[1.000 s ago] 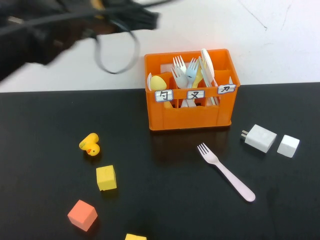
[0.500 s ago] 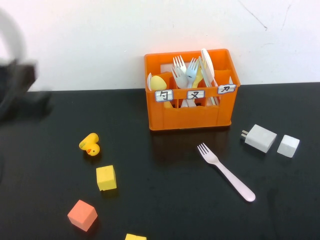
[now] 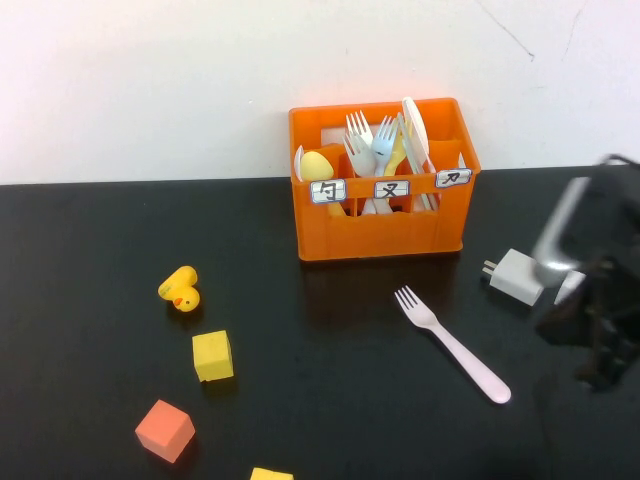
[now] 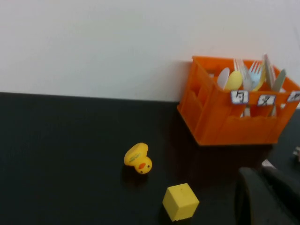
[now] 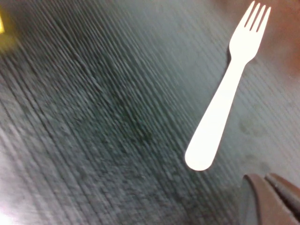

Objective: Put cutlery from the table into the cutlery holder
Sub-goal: Pick up the fork

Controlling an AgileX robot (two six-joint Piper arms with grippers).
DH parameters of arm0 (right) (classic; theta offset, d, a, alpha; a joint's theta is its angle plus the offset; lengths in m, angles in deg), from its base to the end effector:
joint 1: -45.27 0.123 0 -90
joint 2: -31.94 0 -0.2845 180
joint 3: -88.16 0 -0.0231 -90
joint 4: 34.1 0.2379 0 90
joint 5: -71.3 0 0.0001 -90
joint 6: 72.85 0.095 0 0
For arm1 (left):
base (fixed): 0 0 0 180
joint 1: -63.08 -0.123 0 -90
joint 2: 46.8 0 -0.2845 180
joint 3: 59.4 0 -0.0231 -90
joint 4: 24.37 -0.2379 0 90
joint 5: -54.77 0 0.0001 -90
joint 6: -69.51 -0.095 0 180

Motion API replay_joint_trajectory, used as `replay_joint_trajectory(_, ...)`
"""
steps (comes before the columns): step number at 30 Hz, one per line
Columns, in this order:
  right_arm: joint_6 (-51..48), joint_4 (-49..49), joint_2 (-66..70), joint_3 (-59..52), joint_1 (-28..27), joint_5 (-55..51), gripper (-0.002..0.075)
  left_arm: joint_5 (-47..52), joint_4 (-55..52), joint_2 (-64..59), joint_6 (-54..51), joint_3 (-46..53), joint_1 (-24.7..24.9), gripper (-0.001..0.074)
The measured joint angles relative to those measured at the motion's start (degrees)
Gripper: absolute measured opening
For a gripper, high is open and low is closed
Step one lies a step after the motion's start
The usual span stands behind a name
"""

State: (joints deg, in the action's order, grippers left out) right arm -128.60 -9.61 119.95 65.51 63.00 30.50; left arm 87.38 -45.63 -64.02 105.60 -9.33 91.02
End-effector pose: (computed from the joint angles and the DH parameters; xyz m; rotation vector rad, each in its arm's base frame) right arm 0.2476 0.1062 0.2667 -1.2553 2.2248 0.2299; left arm 0.0361 0.0019 0.3072 0.0032 1.7278 -0.4260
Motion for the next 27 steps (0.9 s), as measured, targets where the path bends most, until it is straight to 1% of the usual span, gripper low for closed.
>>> replay_joint_trajectory(3, 5.6, -8.5, 5.3, 4.1, 3.8, 0.0, -0.0002, 0.1, 0.4, 6.3, 0.8, 3.2, 0.0, 0.0)
replay_joint_trajectory(5, 8.6, -12.6, 8.9, 6.6, 5.5, -0.1, -0.0002, 0.1, 0.8, 9.3, 1.7, 5.4, 0.0, 0.0)
replay_joint_trajectory(9, 10.7, -14.9, 14.9, 10.0, 6.7, -0.2, 0.0001, 0.1, 1.5, 10.2, 2.3, 9.1, 0.0, 0.0)
replay_joint_trajectory(10, 10.7, -15.0, 16.4, 10.8, 6.7, -0.5, 0.0013, -0.6, 1.5, 10.2, 2.4, 9.4, 0.0, 0.0)
replay_joint_trajectory(11, 10.7, -15.2, 17.9, 11.6, 6.7, -0.8, 0.004, -1.6, 1.7, 10.2, 2.5, 9.7, 0.0, 0.0)
replay_joint_trajectory(12, 10.7, -15.2, 19.3, 12.4, 6.7, -1.1, 0.0082, -2.5, 1.7, 10.2, 2.5, 9.8, 0.0, 0.0)
replay_joint_trajectory(15, 10.7, -15.4, 23.0, 14.9, 6.7, -1.5, 0.0259, -5.1, 1.7, 10.3, 2.7, 10.6, 0.0, 0.0)
replay_joint_trajectory(16, 10.7, -15.3, 24.5, 16.0, 6.8, -1.5, 0.0337, -6.0, 1.7, 10.3, 2.7, 11.0, 0.0, 0.0)
replay_joint_trajectory(17, 10.7, -15.0, 25.5, 16.7, 6.8, -1.5, 0.0381, -6.8, 1.7, 10.3, 2.7, 11.4, 0.0, 0.0)
replay_joint_trajectory(19, 10.8, -14.5, 27.5, 18.6, 6.8, -1.5, 0.0444, -8.2, 1.7, 10.3, 2.7, 11.9, 0.0, 0.0)
replay_joint_trajectory(22, 11.0, -12.9, 30.3, 21.5, 6.8, -1.5, 0.0481, -9.2, 0.7, 10.3, 2.7, 12.3, 0.0, -0.0001)
replay_joint_trajectory(27, 11.0, -10.2, 32.7, 23.1, 7.1, -0.7, 0.0494, -9.6, -0.9, 10.3, 2.7, 12.5, 0.0, -0.0001)
